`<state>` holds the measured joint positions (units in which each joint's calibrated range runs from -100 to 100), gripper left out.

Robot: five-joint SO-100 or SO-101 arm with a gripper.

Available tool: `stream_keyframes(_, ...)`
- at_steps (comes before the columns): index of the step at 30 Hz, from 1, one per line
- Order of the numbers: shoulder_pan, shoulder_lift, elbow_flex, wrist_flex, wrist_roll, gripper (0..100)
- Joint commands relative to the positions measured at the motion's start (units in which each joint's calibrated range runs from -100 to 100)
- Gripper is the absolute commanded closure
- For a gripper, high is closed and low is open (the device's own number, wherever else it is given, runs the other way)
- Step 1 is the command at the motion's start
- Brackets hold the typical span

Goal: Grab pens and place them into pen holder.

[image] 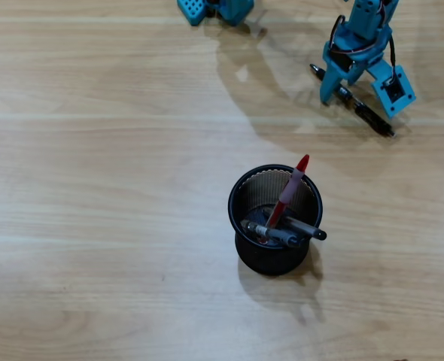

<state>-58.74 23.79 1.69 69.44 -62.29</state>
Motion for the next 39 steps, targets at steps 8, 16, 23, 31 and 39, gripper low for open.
stream_keyframes(8,0.08,1.31,-1.6,-4.98,-0.33,76)
stream_keyframes(16,-0.38,0.88,-1.5,-4.25,-3.0,87)
stream_keyframes(23,-0.38,0.88,-1.87,-4.25,-3.47,93)
stream_keyframes(31,0.26,-1.33,-2.41,-4.16,-3.47,98)
stream_keyframes(39,2.73,-10.58,-1.6,-3.89,-1.69,98)
